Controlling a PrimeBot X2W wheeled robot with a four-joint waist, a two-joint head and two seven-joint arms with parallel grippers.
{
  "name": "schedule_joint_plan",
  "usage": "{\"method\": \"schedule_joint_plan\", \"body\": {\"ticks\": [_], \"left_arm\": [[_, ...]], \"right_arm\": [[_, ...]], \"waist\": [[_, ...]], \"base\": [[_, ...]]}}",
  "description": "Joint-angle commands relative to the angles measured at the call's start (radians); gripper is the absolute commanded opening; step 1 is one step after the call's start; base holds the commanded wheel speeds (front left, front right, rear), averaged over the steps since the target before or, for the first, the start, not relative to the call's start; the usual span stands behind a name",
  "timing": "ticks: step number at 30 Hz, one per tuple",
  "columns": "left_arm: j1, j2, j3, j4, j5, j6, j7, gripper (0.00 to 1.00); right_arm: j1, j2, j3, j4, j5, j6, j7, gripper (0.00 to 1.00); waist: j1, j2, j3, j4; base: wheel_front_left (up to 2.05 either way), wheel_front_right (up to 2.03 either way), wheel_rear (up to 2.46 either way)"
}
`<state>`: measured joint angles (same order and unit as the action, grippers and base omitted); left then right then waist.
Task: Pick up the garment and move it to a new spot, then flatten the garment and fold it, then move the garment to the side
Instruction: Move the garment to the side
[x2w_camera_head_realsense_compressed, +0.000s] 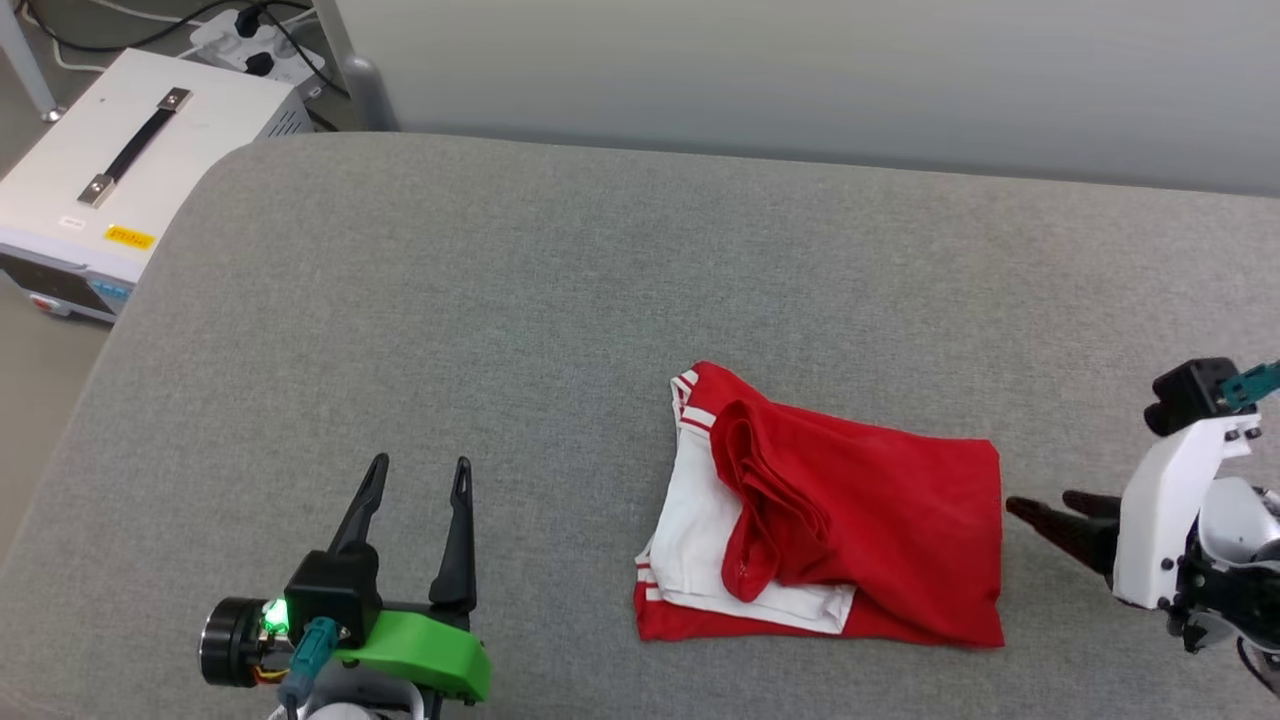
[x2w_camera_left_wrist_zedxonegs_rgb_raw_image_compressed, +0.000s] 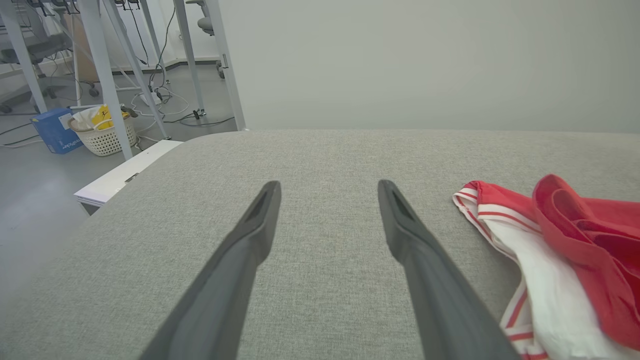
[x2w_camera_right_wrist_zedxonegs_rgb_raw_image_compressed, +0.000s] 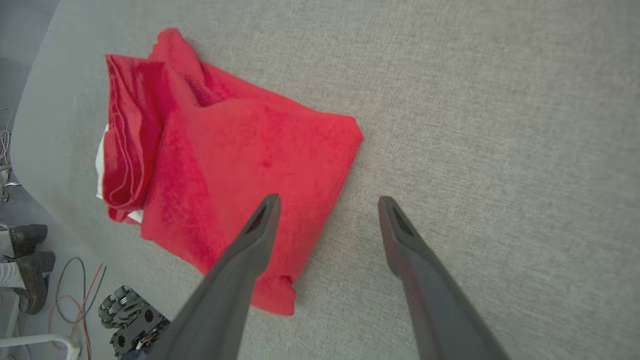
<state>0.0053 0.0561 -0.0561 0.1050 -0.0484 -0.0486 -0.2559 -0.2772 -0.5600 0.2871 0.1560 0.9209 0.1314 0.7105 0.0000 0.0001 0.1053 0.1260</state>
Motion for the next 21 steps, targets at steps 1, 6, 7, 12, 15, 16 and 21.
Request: {"method": "schedule_joint_plan", "body": {"ticks": [1,6,7,12,15,16,21], "left_arm": [[-0.024,-0.003,-0.003,-0.005,-0.009,0.001,-0.006,1.00],[-0.051,-0.004,-0.020,-0.005,-0.017,0.004,-0.006,1.00],[-0.056,-0.005,-0.024,-0.005,-0.019,0.004,-0.006,1.00],[-0.085,-0.005,-0.040,0.000,-0.027,0.009,-0.006,1.00],[-0.093,-0.005,-0.046,0.004,-0.030,0.012,-0.006,1.00],[-0.094,-0.006,-0.048,0.005,-0.033,0.014,-0.006,1.00],[-0.093,-0.006,-0.050,0.006,-0.044,0.025,-0.006,1.00]], "right_arm": [[0.014,0.010,0.009,0.010,0.014,-0.001,0.011,1.00],[-0.013,0.047,0.045,0.068,0.031,-0.001,0.013,1.00],[-0.020,0.053,0.054,0.077,0.031,-0.001,0.010,1.00],[-0.067,0.084,0.121,0.149,0.032,-0.001,-0.018,1.00],[-0.066,0.082,0.172,0.170,0.028,-0.001,-0.029,1.00],[-0.064,0.079,0.188,0.172,0.027,-0.001,-0.045,1.00],[-0.074,0.057,0.238,0.169,0.036,-0.001,-0.119,0.00]], "waist": [[0.0000,-0.0001,0.028,0.020],[0.0000,-0.0001,0.069,0.043],[0.0000,-0.0001,0.076,0.048],[0.0000,-0.0001,0.109,0.071],[0.0000,-0.0001,0.114,0.080],[0.0000,-0.0001,0.115,0.083],[0.0000,-0.0001,0.111,0.080]], "base": [[0.00,0.00,0.00],[0.00,0.00,0.00],[0.00,0.00,0.00],[0.00,0.00,0.00],[0.00,0.00,0.00],[0.00,0.00,0.00],[0.00,0.00,0.00]]}}
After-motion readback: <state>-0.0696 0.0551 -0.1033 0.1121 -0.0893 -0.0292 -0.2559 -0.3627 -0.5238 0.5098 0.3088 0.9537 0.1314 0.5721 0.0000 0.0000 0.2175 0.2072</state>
